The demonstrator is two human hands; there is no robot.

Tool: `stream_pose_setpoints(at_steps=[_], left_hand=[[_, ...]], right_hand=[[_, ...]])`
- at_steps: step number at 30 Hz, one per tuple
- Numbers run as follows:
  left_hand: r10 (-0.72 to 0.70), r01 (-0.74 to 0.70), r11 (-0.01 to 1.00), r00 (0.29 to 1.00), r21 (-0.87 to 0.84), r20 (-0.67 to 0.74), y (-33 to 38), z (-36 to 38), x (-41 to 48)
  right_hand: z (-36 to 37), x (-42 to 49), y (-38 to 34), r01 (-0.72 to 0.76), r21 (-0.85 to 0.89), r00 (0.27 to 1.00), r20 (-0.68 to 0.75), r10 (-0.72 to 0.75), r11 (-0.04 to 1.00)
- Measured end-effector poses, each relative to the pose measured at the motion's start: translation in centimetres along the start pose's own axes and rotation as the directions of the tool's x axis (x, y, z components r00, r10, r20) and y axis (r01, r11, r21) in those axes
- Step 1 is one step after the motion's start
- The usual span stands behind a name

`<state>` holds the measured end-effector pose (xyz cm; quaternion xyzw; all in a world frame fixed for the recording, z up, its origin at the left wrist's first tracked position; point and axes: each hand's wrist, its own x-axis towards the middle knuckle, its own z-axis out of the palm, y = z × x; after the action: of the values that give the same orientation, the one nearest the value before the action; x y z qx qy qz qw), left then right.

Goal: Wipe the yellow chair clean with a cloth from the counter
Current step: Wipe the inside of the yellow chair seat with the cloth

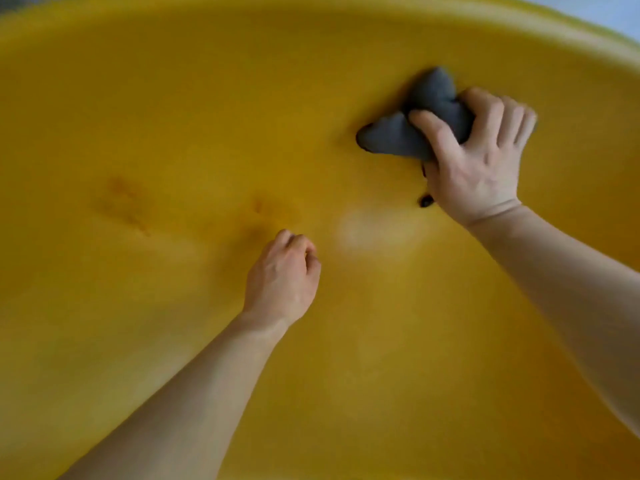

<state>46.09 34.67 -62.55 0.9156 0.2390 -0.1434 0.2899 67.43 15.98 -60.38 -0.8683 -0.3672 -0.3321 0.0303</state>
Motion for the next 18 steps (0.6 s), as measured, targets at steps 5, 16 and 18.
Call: stream_pose_setpoints(at_steps=[5,16,18], left_hand=[[-0.016,0.014,0.998,1.0,-0.068,-0.023,1.5,1.0,2.1],[-0.067,0.06,0.979,0.997,-0.195,-0.026,4.1,-1.7,2.9],[-0.1,0.086,0.962,0.994,-0.258,-0.043,5.0,-2.8,3.3]], right_hand=[[1.0,-12.0,-6.6,0.14,0.209,0.876,0.428,-0.22,0.968],[-2.1,4.0,1.1,0.097,-0.018,0.991,-0.094,-0.098,0.995],[-2.4,5.1,1.3,0.033,-0.008,0.985,-0.171,-0.034,0.999]])
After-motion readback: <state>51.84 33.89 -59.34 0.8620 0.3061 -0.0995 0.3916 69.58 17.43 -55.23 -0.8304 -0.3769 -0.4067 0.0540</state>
